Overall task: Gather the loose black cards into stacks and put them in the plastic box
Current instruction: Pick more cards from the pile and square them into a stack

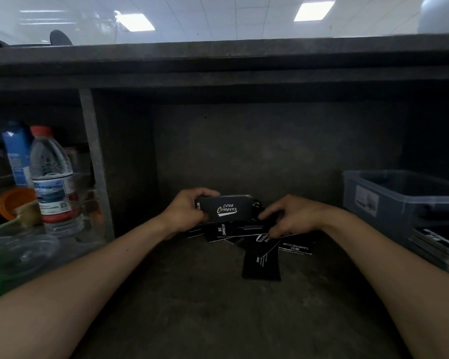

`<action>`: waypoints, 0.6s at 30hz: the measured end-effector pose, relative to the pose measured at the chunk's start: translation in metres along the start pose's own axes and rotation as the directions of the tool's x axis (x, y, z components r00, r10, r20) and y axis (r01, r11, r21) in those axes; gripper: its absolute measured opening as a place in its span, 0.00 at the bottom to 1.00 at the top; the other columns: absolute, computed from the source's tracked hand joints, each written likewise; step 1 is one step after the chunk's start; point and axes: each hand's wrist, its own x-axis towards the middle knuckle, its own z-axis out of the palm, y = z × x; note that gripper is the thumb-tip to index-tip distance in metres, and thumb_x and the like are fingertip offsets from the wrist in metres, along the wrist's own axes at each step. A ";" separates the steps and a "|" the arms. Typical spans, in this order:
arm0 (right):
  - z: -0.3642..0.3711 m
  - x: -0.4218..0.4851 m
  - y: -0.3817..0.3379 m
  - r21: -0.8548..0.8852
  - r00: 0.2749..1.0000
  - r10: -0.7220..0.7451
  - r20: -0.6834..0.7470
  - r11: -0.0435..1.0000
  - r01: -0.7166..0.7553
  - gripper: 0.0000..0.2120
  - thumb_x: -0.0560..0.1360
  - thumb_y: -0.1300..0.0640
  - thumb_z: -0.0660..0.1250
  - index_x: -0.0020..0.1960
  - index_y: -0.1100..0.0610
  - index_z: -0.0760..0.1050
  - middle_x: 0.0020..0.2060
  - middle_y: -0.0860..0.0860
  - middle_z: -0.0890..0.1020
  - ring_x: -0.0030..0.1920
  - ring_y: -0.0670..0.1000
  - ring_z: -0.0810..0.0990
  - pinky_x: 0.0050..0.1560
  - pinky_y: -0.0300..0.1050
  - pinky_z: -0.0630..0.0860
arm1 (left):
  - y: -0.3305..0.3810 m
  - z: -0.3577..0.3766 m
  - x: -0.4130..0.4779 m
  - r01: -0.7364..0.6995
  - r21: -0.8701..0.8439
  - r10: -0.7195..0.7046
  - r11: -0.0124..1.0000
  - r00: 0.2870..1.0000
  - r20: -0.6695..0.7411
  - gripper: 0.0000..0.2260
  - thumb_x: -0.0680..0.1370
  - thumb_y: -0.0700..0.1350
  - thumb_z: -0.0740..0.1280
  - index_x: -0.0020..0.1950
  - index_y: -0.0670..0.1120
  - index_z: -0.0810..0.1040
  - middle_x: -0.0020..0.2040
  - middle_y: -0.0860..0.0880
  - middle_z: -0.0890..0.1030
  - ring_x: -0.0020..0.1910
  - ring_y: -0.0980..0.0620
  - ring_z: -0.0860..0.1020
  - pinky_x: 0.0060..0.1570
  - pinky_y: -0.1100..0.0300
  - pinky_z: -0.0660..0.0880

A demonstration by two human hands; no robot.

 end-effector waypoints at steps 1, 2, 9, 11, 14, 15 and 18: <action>0.001 0.001 0.001 0.016 1.000 -0.016 -0.004 1.000 0.016 0.25 0.69 0.54 0.77 0.64 0.46 0.78 0.49 0.40 0.82 0.38 0.34 0.76 0.38 0.27 0.69 | 0.000 0.000 0.000 0.007 0.003 -0.007 1.000 1.000 -0.003 0.26 0.68 0.23 0.71 0.60 0.45 0.80 0.52 0.53 0.82 0.45 0.64 0.79 0.42 0.74 0.76; 0.001 0.002 0.002 0.030 1.000 -0.030 -0.010 0.999 0.030 0.24 0.68 0.55 0.77 0.64 0.47 0.79 0.52 0.42 0.82 0.38 0.35 0.77 0.37 0.27 0.69 | 0.000 0.000 0.000 0.011 0.007 -0.011 1.000 1.000 -0.006 0.27 0.67 0.23 0.71 0.61 0.45 0.80 0.52 0.53 0.81 0.45 0.65 0.79 0.41 0.75 0.75; 0.003 0.003 0.003 0.060 0.916 -0.158 -0.369 0.979 0.193 0.03 0.73 0.51 0.73 0.44 0.47 0.85 0.40 0.42 0.86 0.41 0.41 0.82 0.49 0.41 0.78 | 0.008 0.000 0.000 0.088 -0.077 -0.087 0.993 0.996 0.018 0.12 0.77 0.40 0.68 0.58 0.52 0.83 0.52 0.56 0.84 0.44 0.67 0.81 0.41 0.71 0.74; 0.011 0.009 0.003 0.033 0.863 -0.166 -0.476 0.978 0.207 0.04 0.75 0.52 0.72 0.47 0.49 0.85 0.41 0.43 0.86 0.39 0.38 0.80 0.46 0.39 0.75 | 0.010 0.000 -0.001 0.106 -0.128 -0.101 0.986 0.994 0.046 0.09 0.79 0.51 0.67 0.56 0.52 0.84 0.51 0.56 0.86 0.46 0.64 0.82 0.41 0.70 0.74; 0.023 0.016 0.003 0.106 0.862 -0.091 -0.498 0.981 0.165 0.10 0.71 0.51 0.77 0.50 0.51 0.83 0.37 0.42 0.82 0.32 0.34 0.77 0.44 0.41 0.75 | 0.007 0.003 -0.002 0.031 -0.054 -0.031 0.998 0.999 0.013 0.10 0.76 0.47 0.73 0.57 0.51 0.83 0.51 0.55 0.85 0.51 0.61 0.82 0.45 0.73 0.75; 0.023 0.016 0.003 0.144 0.866 -0.038 -0.498 0.982 0.126 0.15 0.68 0.50 0.79 0.52 0.52 0.82 0.40 0.44 0.83 0.36 0.37 0.79 0.46 0.43 0.78 | 0.005 0.003 -0.002 0.009 -0.008 -0.009 1.000 1.000 0.014 0.13 0.76 0.42 0.73 0.59 0.50 0.81 0.52 0.56 0.83 0.52 0.61 0.81 0.45 0.73 0.76; 0.017 0.015 0.007 0.151 0.882 0.145 -0.448 0.985 -0.085 0.28 0.62 0.42 0.81 0.57 0.52 0.80 0.49 0.49 0.84 0.49 0.49 0.82 0.53 0.44 0.78 | 0.004 0.001 0.000 0.023 0.011 -0.023 1.000 1.000 0.000 0.15 0.78 0.35 0.69 0.63 0.48 0.79 0.53 0.55 0.81 0.51 0.61 0.80 0.44 0.73 0.77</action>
